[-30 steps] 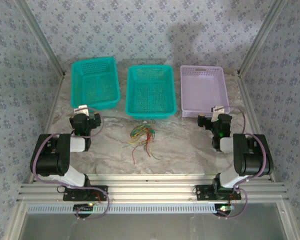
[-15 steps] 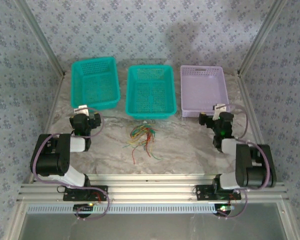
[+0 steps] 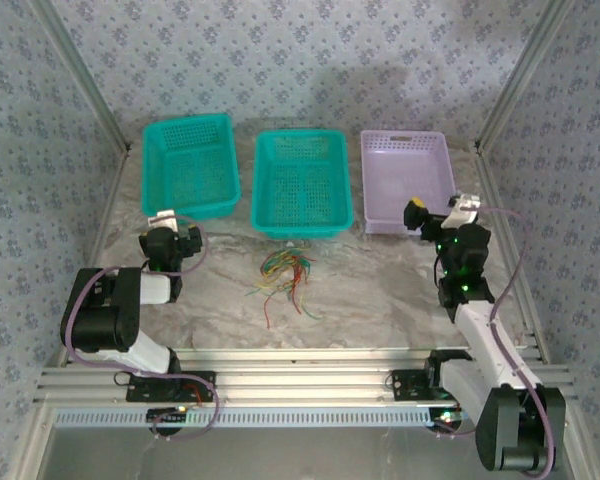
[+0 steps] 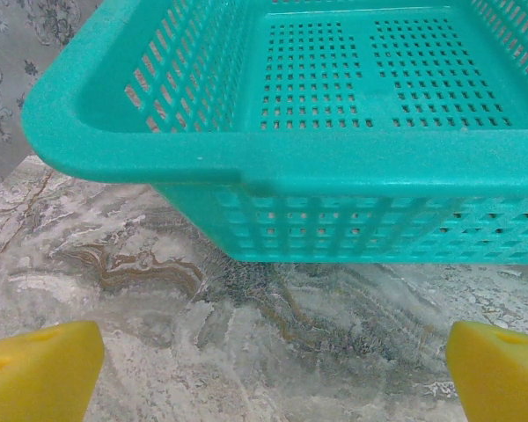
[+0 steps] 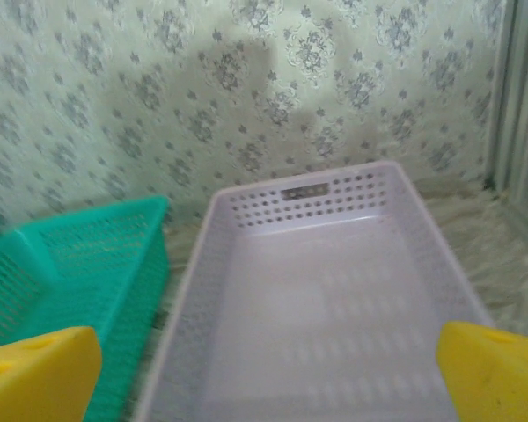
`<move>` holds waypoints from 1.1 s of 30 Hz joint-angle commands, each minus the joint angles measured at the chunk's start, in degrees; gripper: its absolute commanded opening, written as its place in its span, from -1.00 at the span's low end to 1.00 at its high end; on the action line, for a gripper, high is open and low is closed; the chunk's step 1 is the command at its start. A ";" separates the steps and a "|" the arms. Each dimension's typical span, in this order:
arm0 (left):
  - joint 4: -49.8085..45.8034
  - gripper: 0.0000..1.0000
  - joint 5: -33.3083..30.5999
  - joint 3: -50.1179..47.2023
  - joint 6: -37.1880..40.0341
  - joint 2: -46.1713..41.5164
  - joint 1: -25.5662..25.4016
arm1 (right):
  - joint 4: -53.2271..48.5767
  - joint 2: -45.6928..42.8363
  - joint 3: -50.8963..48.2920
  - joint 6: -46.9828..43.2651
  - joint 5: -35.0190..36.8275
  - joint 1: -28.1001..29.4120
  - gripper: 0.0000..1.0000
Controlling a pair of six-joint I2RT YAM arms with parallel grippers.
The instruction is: Untangle the cables
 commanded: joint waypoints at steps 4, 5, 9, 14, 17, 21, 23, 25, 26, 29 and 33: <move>1.95 0.99 -0.21 -0.03 0.29 -0.55 0.13 | -6.42 -1.23 5.35 20.20 -12.70 0.22 1.00; 1.95 0.99 -0.21 -0.02 0.26 -0.59 0.14 | -7.09 -0.07 6.59 20.16 -14.23 0.75 1.00; 1.97 0.99 -0.20 0.00 0.27 -0.59 0.14 | -9.82 4.51 9.87 22.62 -14.61 2.73 1.00; 2.33 0.99 -0.16 -0.48 0.10 -1.30 0.23 | -6.52 5.64 8.30 29.36 -19.03 3.12 1.00; 2.58 0.99 -3.07 -2.59 -0.97 -5.54 0.30 | -7.06 4.90 7.67 27.41 -18.70 3.87 1.00; -3.52 0.99 -10.48 -3.84 -3.36 -13.93 -0.76 | -8.49 4.31 8.31 25.67 -17.41 4.50 1.00; -7.55 0.99 -16.42 -3.79 -4.63 -18.12 -2.62 | -6.55 4.29 7.51 26.07 -16.80 4.97 1.00; -16.23 0.99 -19.76 -2.05 -10.55 -22.98 -3.46 | -4.98 4.04 6.42 25.91 -14.99 6.35 1.00; -22.56 1.00 -19.77 -0.42 -12.80 -25.99 -3.43 | -4.85 3.82 6.20 25.33 -13.99 7.10 1.00; -40.24 1.00 -17.36 6.65 -13.94 -32.29 -3.47 | -5.98 3.97 6.85 22.99 -12.85 9.48 1.00; -56.35 0.99 -15.15 14.29 -19.33 -38.29 -3.49 | -7.85 4.62 8.04 20.14 -12.30 13.48 1.00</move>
